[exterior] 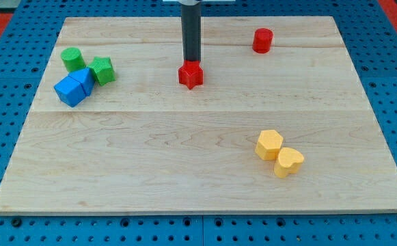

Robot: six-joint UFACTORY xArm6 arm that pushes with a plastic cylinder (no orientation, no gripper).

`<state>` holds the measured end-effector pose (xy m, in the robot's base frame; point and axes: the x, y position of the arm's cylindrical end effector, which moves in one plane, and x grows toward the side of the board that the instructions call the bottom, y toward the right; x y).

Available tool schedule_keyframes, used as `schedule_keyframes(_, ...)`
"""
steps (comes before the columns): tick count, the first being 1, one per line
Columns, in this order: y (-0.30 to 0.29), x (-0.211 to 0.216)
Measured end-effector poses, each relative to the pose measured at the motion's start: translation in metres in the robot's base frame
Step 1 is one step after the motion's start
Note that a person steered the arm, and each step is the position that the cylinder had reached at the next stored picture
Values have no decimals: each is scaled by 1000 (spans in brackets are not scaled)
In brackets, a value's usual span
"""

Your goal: Push the red circle to the right of the red star

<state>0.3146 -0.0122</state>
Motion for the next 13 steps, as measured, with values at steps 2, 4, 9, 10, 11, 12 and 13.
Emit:
schedule_keyframes(2, -33, -41)
schedule_keyframes(4, 59, -123)
schedule_keyframes(9, 105, -25)
schedule_keyframes(10, 105, -38)
schedule_keyframes(11, 110, -39)
schedule_keyframes(12, 126, -38)
schedule_keyframes(13, 126, -38)
